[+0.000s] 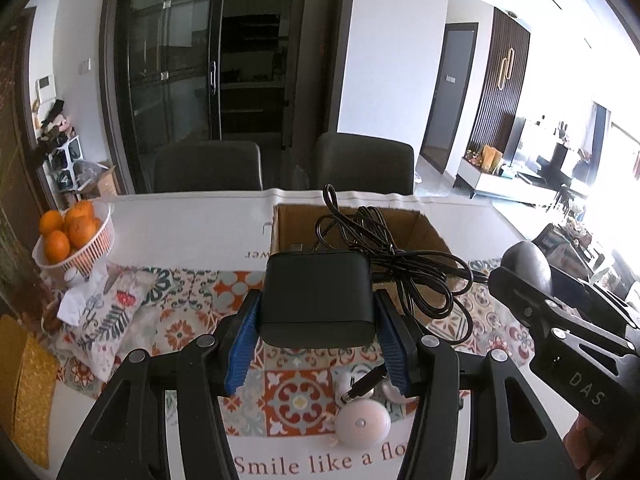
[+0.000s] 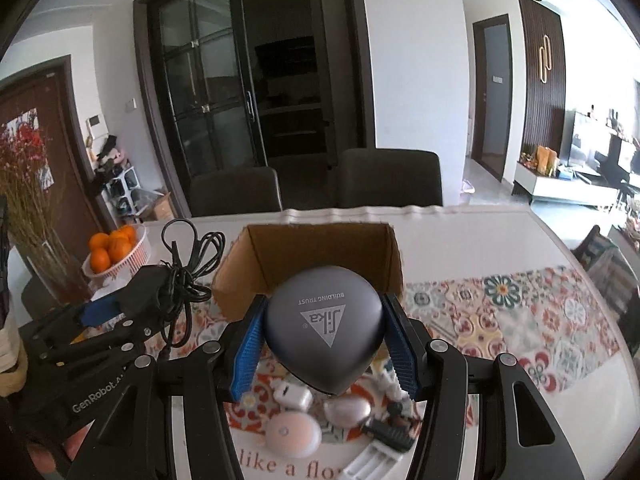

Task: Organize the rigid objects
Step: 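Carry the black adapter and grey tape measure over the cardboard box with both grippers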

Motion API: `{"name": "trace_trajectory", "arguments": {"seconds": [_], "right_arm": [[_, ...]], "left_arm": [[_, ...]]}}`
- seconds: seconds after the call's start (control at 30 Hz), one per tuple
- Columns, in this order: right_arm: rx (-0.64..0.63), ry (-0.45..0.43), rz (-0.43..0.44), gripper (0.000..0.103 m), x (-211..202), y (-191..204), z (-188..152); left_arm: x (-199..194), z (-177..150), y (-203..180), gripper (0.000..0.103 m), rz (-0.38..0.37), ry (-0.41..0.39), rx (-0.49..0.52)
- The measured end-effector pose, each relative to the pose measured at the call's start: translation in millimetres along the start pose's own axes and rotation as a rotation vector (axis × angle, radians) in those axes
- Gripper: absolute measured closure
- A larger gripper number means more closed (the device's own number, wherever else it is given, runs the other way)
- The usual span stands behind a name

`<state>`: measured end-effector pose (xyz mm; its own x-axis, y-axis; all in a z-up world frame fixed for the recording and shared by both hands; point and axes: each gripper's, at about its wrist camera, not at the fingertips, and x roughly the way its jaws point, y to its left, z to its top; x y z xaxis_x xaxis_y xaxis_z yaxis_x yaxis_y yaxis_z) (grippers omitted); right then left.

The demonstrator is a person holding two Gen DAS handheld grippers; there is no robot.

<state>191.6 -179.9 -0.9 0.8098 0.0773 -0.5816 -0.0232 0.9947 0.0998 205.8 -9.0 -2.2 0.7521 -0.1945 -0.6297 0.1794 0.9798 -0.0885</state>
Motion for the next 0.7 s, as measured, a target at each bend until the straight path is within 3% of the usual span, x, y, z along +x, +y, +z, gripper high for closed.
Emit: {"name": "trace_trajectory", "arguments": {"seconds": [0.37,0.7], "right_arm": [[-0.008,0.031,0.018,0.047,34,-9,38],[-0.034,0.140,0.021,0.047,79,-18,63]], "left_arm": [[26,39,-2,0.049,0.016,0.025,0.021],[64,63,-2,0.049,0.001,0.121,0.031]]}}
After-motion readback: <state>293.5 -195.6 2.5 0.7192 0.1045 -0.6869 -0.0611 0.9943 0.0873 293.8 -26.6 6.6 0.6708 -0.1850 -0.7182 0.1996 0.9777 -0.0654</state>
